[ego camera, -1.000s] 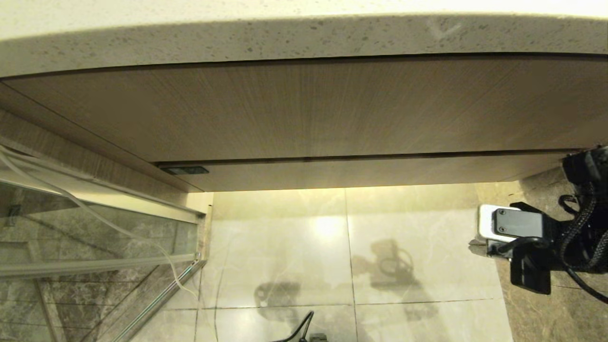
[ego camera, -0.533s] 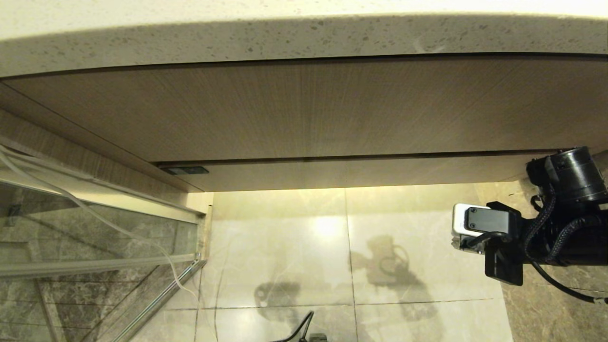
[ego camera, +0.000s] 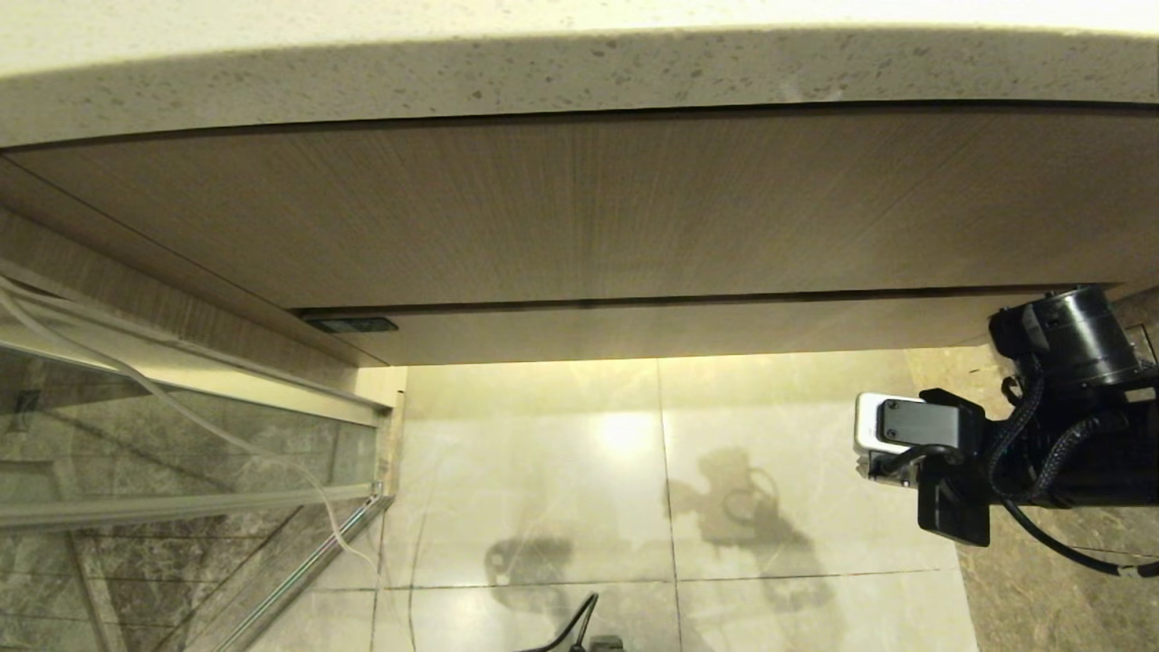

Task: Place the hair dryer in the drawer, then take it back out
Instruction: Pull open the drawer

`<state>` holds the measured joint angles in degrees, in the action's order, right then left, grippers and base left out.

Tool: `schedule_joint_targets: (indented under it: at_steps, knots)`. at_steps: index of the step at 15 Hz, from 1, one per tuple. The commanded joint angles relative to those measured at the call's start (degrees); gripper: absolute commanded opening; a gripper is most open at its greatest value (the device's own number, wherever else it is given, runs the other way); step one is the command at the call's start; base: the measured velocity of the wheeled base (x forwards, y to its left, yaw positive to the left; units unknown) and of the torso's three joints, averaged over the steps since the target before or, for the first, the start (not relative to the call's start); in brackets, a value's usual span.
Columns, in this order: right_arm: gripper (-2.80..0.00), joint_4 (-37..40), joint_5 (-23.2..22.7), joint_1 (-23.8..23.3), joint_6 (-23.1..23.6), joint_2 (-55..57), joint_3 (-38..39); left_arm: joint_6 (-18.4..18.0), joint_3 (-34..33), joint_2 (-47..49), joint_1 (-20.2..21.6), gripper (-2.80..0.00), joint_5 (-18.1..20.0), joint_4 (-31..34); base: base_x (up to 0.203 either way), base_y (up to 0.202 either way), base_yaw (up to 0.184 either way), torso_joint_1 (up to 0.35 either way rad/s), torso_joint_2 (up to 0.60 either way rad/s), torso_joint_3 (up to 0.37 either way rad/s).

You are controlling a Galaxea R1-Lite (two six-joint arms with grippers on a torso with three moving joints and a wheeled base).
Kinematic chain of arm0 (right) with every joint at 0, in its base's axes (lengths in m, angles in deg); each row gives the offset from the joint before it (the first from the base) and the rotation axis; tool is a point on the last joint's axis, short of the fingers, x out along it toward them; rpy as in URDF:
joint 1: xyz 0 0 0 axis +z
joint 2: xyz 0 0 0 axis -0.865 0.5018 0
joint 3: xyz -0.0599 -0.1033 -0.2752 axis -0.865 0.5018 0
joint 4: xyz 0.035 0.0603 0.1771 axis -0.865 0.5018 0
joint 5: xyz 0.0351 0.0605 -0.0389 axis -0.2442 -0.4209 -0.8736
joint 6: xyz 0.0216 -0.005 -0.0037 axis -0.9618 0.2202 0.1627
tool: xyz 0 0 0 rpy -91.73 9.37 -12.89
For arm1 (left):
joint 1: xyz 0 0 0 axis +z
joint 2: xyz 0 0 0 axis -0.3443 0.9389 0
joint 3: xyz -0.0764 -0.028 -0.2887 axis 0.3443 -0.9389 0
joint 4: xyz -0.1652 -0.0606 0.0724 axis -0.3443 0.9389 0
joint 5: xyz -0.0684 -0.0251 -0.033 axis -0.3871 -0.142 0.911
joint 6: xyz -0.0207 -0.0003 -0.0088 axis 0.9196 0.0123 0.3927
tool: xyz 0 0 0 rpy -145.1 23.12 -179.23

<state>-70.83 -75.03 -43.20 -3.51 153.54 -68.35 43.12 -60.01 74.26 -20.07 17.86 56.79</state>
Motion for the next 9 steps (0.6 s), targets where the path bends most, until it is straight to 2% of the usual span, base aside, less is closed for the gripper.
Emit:
schedule_joint_targets:
  at_steps: [1,2,3,6,9]
  knots:
    - [-2.8,0.01,0.02,0.02,0.81,0.01,-0.26,0.07,-2.29,0.0,0.01,-2.8,-0.01,-0.15,0.0,0.0,0.0,0.0,0.0,0.0]
    - [-1.18,0.01,0.1,0.02,1.97,-0.06,0.19,0.02,-2.29,0.0,0.01,-2.8,-0.01,-0.06,0.0,0.0,0.0,0.0,0.0,0.0]
    - [0.0,0.06,0.35,0.07,2.01,0.02,0.35,0.0,-2.29,0.0,0.01,-2.8,-0.01,-0.15,0.0,0.0,0.0,0.0,0.0,0.0]
    - [0.0,-1.53,0.26,0.11,1.96,0.94,0.21,0.08,-2.29,0.0,0.01,-2.8,-0.01,-0.15,0.0,0.0,0.0,0.0,0.0,0.0]
    - [0.0,-10.56,0.28,0.11,2.09,3.51,0.73,0.03,-2.29,0.0,0.01,-2.8,-0.01,-0.12,0.0,0.0,0.0,0.0,0.0,0.0]
